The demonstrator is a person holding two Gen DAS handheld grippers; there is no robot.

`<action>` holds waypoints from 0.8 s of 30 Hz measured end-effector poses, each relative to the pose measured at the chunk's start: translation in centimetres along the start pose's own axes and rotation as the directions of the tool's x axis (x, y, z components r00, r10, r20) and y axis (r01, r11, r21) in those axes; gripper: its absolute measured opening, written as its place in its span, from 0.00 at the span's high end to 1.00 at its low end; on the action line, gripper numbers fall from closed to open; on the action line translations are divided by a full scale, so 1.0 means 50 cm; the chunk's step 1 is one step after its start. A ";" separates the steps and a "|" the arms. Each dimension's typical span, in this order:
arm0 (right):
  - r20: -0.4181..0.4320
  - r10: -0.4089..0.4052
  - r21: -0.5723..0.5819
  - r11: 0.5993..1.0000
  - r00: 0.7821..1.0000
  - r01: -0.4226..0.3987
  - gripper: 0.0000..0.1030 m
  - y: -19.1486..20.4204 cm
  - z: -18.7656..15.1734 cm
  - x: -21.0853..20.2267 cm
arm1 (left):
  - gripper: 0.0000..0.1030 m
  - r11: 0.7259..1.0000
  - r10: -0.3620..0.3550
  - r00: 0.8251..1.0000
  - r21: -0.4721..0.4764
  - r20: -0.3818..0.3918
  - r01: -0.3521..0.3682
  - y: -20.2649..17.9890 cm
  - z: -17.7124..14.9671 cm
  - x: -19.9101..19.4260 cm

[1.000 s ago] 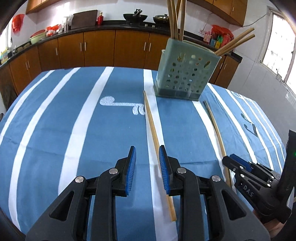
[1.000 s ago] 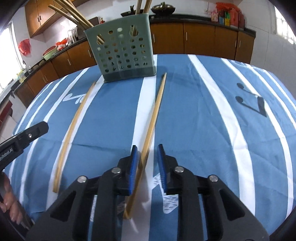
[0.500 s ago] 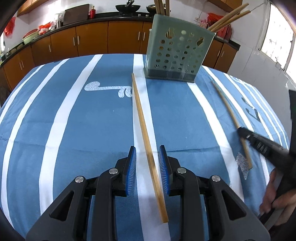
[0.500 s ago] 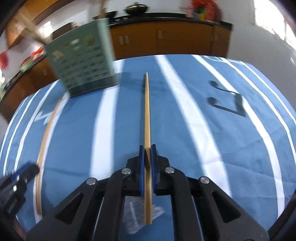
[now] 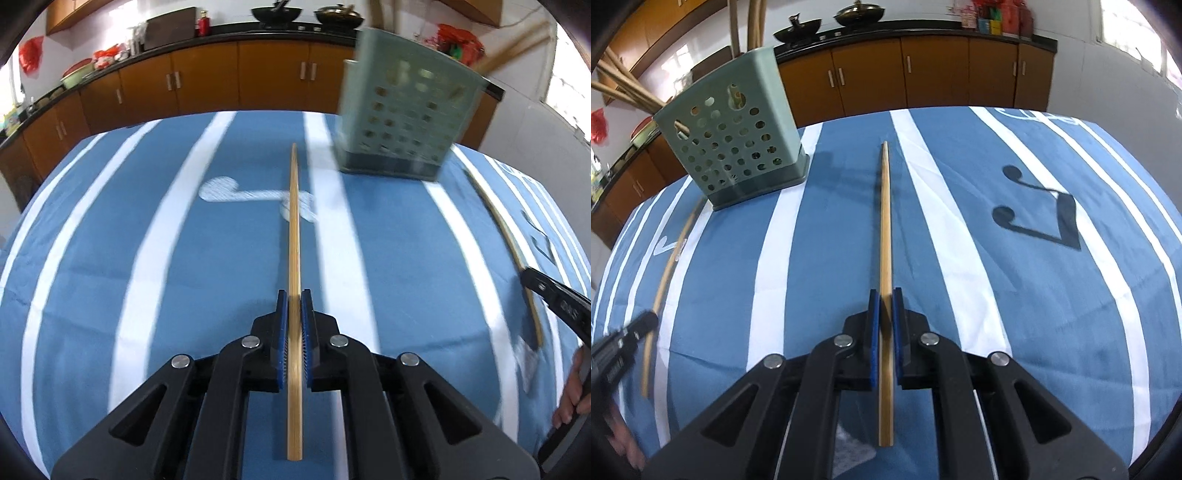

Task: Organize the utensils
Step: 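Move the left tool back and grasp a chopstick while the right tool grasps one, then lift the left tool's chopstick off the table while the right tool lifts its own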

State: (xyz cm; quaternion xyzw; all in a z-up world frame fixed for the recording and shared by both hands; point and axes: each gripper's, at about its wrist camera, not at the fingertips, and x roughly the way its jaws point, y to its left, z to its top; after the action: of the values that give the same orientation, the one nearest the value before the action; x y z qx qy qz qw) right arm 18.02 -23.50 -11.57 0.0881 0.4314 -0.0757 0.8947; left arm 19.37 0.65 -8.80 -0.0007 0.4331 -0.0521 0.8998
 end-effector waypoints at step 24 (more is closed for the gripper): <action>0.034 -0.025 -0.035 0.999 0.999 0.026 0.90 0.005 0.022 0.022 | 0.92 0.999 -0.006 1.000 -0.048 0.023 0.007 0.040 0.027 0.025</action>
State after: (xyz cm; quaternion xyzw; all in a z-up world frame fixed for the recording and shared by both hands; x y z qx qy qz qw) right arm 19.58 -23.57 -11.75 0.0655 0.4184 -0.0809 0.9023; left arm 21.40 2.46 -9.01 -0.0242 0.4241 -0.0445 0.9042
